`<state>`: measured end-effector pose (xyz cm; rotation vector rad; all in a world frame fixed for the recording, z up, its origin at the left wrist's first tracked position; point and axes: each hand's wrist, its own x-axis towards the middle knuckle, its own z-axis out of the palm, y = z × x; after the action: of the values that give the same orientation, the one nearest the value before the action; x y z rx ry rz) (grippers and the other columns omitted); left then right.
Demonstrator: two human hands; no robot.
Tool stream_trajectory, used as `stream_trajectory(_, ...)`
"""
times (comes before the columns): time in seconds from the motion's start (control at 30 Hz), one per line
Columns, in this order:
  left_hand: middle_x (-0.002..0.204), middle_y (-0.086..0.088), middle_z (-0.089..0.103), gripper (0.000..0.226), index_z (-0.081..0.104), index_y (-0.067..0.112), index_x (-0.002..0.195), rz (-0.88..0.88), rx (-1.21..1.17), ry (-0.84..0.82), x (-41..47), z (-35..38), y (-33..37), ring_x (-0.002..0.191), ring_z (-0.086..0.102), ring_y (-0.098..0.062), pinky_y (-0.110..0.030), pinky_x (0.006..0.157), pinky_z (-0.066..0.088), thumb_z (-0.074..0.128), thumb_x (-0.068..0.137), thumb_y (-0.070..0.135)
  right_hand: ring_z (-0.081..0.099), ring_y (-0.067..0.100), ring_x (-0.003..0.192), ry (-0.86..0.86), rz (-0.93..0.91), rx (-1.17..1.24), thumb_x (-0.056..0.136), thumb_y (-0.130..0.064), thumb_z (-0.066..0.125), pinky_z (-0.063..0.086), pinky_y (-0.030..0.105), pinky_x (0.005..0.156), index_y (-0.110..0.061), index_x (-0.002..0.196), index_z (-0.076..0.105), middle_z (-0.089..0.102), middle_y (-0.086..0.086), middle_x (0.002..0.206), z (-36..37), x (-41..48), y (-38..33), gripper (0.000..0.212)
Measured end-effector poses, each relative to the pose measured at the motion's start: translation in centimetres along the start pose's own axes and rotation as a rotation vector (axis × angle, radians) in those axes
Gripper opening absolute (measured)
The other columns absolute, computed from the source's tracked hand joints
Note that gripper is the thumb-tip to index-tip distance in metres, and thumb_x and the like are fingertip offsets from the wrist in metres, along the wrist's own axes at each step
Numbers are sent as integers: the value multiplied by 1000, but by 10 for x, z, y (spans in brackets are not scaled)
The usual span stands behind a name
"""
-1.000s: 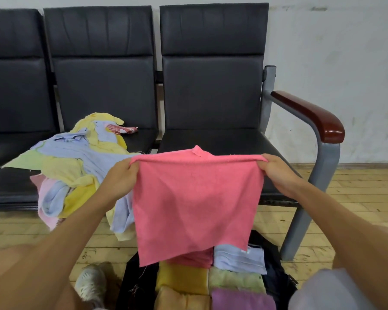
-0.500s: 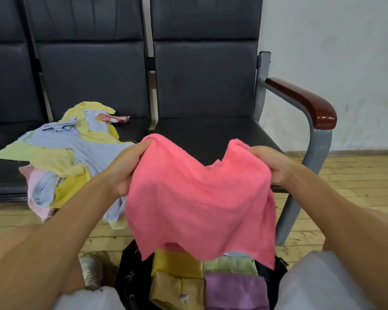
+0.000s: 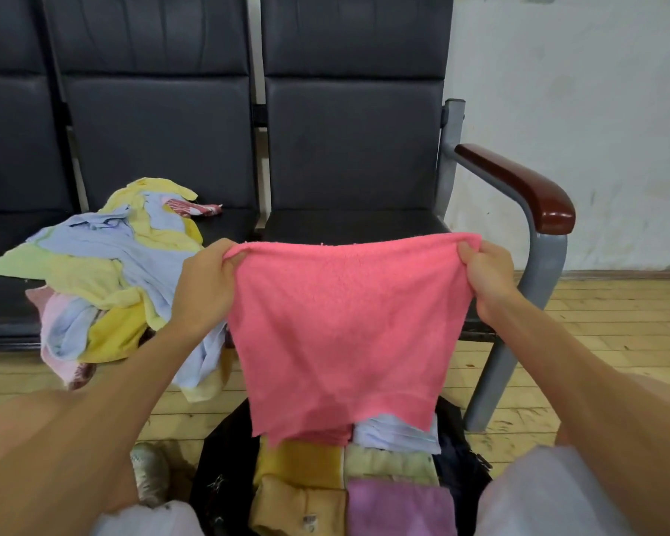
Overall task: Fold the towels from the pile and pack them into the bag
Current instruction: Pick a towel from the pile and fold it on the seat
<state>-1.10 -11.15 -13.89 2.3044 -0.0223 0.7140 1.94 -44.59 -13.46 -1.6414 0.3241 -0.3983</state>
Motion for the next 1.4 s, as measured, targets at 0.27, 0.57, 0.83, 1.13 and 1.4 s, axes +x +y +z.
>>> stream_trajectory(0.27,85,-10,62,15,58,6,100,-3,99,72,6,-7,-11,77,56,-25,-42,68,46,43,99,6,53,15,86,120,-311,-338,100,-11,50,38,23,64,-11,102,63,60,2,93,-1,-5,-5,14)
stream_trajectory(0.57,82,-9,61,29,63,4,96,86,187,90,10,-16,-16,78,52,-23,-34,70,36,42,103,21,51,15,86,84,-496,-576,102,-13,47,31,14,61,-5,104,64,58,2,93,-10,-5,-2,19)
stream_trajectory(0.83,68,-6,64,32,59,18,94,24,167,-10,6,-23,-17,68,63,-27,-47,72,52,36,103,39,52,17,76,6,-472,-691,102,-16,47,30,12,59,-5,106,65,61,5,86,-17,-3,4,21)
stream_trajectory(1.13,71,-9,66,28,61,12,99,-105,40,-79,9,-22,-10,66,67,-24,-38,75,53,41,102,31,66,33,82,-34,-217,-380,99,-21,46,56,51,85,-1,101,62,66,22,93,-7,-3,-1,26)
stream_trajectory(1.4,96,-18,66,26,60,-4,96,-312,-367,-106,12,-26,1,85,68,-26,-23,66,56,43,99,15,55,22,84,-20,-134,27,94,-21,51,49,39,78,-11,77,63,60,7,83,-5,-3,-10,23)
